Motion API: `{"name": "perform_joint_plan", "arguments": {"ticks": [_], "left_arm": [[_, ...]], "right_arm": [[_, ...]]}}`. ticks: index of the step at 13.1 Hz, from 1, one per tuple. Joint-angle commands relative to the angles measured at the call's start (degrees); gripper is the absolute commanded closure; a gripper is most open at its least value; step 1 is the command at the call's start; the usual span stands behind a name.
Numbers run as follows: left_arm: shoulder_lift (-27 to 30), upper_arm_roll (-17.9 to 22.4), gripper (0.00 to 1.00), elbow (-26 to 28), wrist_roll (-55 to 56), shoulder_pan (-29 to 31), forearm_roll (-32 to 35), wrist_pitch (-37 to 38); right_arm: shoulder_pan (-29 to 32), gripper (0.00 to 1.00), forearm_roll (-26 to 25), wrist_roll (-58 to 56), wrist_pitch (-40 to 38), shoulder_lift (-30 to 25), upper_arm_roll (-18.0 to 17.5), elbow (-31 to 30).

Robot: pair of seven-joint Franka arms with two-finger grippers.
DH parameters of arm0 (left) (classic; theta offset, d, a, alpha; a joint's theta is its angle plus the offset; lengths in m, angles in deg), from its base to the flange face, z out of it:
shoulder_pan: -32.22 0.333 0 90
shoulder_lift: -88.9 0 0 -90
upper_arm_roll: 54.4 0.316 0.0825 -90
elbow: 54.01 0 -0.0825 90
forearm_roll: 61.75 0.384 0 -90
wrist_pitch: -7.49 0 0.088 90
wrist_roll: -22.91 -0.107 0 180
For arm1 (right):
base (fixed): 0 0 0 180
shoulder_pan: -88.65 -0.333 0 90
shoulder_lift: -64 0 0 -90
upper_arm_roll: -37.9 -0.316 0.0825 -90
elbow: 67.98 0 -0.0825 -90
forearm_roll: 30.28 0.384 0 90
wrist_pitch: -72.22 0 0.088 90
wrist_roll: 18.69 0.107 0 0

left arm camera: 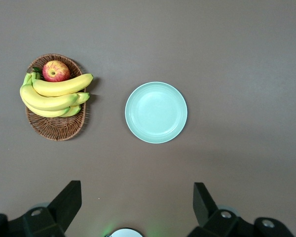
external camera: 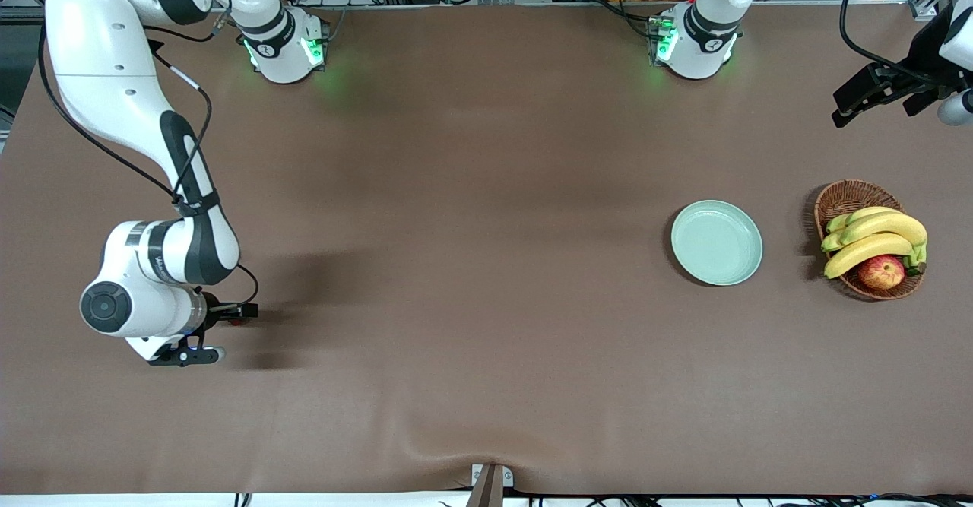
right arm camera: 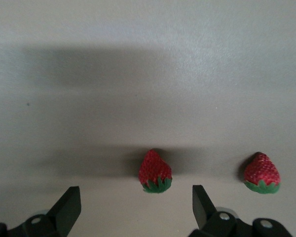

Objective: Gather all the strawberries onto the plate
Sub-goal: 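Lower the right gripper onto a strawberry and close it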

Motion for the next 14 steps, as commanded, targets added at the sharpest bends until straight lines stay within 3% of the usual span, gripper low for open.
{"name": "perform_joint_plan", "arguments": {"ticks": [1, 7, 13, 14], "left_arm": [[-0.63, -0.10, 0.00, -0.84, -0.78, 0.44, -0.93, -0.34], [-0.63, -0.10, 0.00, -0.84, -0.78, 0.44, -0.93, -0.60], [-0.71, -0.10, 0.00, -0.85, -0.78, 0.62, -0.93, -1.12], [-0.80, -0.10, 0.00, -0.84, -0.78, 0.62, -0.93, -1.30]], "right_arm": [[0.84, 0.00, 0.89, -0.08, 0.45, 1.63, -0.27, 1.22], [1.90, 0.00, 0.89, -0.08, 2.04, 2.86, -0.27, 1.13], [1.81, 0.37, 0.89, -0.16, 1.95, 2.86, -0.27, 0.96], [1.81, 0.63, 0.89, -0.60, 1.95, 2.86, -0.27, 0.87]]}}
